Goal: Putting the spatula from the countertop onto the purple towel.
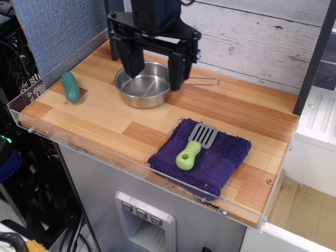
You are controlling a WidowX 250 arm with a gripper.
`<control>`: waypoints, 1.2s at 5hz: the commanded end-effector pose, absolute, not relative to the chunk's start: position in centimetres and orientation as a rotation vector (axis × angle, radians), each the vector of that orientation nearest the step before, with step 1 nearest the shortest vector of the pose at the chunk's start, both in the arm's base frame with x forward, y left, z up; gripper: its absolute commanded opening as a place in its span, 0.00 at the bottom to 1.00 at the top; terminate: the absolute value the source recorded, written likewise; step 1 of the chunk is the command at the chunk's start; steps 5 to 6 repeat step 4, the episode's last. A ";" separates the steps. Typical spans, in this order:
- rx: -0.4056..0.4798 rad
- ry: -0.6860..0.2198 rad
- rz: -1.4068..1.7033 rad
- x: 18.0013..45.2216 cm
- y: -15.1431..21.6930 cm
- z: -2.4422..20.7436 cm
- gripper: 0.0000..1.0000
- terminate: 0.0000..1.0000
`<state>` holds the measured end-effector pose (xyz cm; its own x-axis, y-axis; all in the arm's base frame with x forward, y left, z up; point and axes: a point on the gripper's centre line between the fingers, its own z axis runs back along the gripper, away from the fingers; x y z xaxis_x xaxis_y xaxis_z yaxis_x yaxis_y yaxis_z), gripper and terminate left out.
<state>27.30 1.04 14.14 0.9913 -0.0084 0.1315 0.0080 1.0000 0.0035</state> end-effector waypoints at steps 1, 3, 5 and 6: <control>-0.002 -0.133 -0.065 27.1 1.8 15.8 1.00 0.00; -0.002 -0.133 -0.065 27.1 1.8 15.8 1.00 0.00; -0.002 -0.133 -0.065 27.1 1.8 15.8 1.00 1.00; -0.002 -0.133 -0.065 27.1 1.8 15.8 1.00 1.00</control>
